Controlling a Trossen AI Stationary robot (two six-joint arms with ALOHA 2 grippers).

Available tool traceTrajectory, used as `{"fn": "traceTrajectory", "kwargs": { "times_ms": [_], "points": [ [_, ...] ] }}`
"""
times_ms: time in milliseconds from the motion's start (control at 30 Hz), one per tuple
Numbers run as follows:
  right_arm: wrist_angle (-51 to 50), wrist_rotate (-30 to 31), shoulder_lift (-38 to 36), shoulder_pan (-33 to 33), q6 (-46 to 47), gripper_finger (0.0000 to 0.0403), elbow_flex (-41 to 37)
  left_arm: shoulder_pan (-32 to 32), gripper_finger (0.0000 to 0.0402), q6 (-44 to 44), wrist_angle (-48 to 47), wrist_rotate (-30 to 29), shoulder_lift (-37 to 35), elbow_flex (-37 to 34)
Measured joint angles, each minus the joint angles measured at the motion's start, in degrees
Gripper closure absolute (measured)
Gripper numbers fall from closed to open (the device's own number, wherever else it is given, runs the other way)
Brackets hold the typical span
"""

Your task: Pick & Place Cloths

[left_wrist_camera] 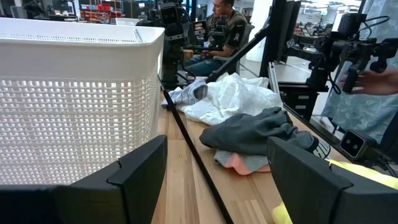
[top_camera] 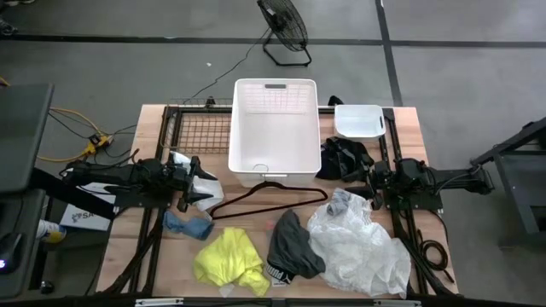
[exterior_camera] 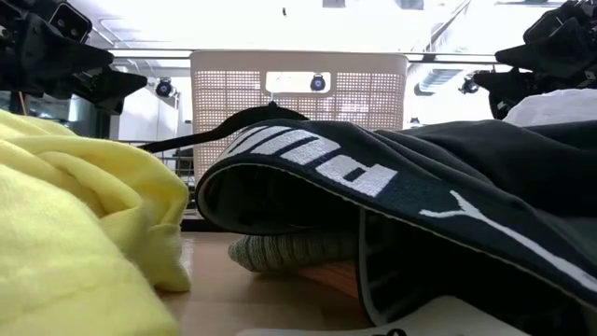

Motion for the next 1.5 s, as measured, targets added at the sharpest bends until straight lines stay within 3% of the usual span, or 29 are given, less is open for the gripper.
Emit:
{"fn": "traceTrajectory", "kwargs": {
  "times_ms": [100, 333, 567, 700, 867, 1100, 1367, 1500],
  "points": [
    [0.92, -0.17, 0.00, 0.00, 1.47, 0.0222, 0.00, 0.01, 0.0130, 0.00, 0.00, 0.02, -0.01, 0.00],
    [5.57, -0.13, 0.00, 0.00, 18.93, 0.0222, -0.01, 0.01, 0.0130, -0.02, 0.00, 0.04, 0.01, 0.00],
    [11.23, 0.29, -0.01, 0.00, 24.58, 0.0222, -0.02, 0.02, 0.0130, -0.02, 0.01, 0.17, 0.00, 0.00],
    [11.58, 5.91, -0.02, 0.00, 24.93, 0.0222, -0.02, -0.01, 0.0130, 0.00, 0.02, 0.24, 0.01, 0.00],
    [11.60, 17.06, 0.40, -0.02, 25.59, 0.0222, -0.02, 0.00, 0.0130, -0.01, 0.02, 0.21, 0.01, 0.00],
    [7.36, 25.49, 5.42, 0.00, 24.25, 0.0222, 2.98, 0.00, 0.0130, -0.02, 0.02, 0.19, 0.01, 0.00],
    [-9.83, 36.36, 16.87, 0.00, 24.51, 0.0235, 16.36, 0.00, 0.0130, -0.02, 0.02, 0.19, 0.01, 0.00],
    [-21.67, 41.52, 23.06, -0.02, 29.11, 0.0243, 22.57, 0.01, 0.0130, -0.02, 0.00, 0.17, 0.00, 0.00]
  ]
}}
